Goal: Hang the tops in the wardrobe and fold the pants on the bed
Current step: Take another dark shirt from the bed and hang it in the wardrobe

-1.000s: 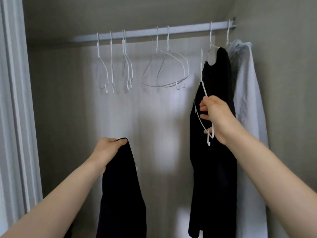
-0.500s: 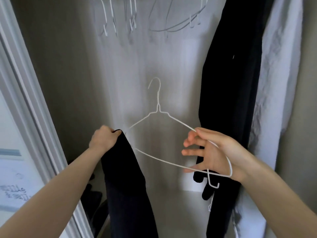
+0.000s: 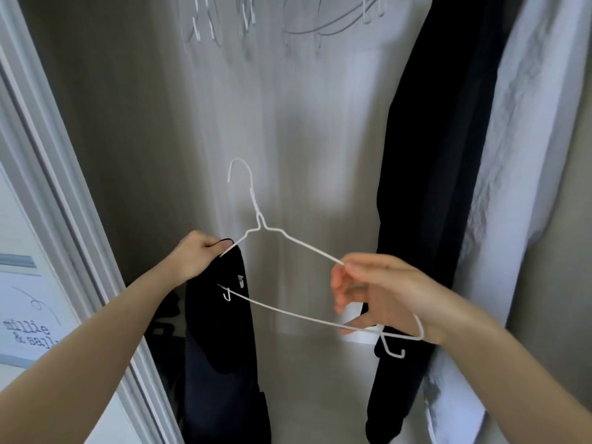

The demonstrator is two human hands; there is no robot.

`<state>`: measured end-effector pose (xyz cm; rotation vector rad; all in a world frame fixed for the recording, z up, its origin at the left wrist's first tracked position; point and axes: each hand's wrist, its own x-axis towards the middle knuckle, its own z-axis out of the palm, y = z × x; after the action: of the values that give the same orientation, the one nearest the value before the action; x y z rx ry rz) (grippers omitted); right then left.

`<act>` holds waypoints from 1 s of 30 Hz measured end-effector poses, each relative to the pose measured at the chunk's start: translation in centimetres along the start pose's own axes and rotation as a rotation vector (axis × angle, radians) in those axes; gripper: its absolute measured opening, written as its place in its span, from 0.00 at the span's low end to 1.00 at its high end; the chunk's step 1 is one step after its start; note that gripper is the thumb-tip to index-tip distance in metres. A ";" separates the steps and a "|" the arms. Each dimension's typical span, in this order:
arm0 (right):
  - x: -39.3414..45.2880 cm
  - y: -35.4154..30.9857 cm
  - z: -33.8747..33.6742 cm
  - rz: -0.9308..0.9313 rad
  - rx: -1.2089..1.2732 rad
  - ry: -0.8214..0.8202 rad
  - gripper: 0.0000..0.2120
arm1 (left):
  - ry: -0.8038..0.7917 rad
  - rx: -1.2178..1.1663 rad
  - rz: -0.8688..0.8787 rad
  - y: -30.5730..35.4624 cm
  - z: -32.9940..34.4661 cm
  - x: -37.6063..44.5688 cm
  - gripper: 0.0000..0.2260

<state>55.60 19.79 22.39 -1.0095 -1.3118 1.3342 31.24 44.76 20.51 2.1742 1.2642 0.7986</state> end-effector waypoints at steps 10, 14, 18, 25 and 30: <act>2.8 4.6 1.2 -0.041 0.256 -0.133 0.10 | 0.002 -0.259 0.263 6.4 -1.6 -3.4 0.17; 2.5 4.3 1.7 -0.119 0.328 -0.174 0.10 | 0.169 0.149 0.468 6.9 -2.9 -3.7 0.16; 2.9 4.4 2.0 -0.155 0.484 -0.297 0.15 | 0.121 -0.039 0.467 8.5 -2.8 -4.6 0.18; 4.8 7.5 2.4 -0.020 -0.244 0.199 0.13 | 0.204 -0.208 0.467 10.8 -2.3 -5.6 0.14; 2.2 9.1 0.8 -0.222 -1.124 0.207 0.19 | 0.288 -0.093 0.430 8.3 -3.5 -4.9 0.15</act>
<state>53.61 22.26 13.50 -1.6005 -1.9610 0.2141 31.74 37.18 27.34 2.3467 0.8636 1.3544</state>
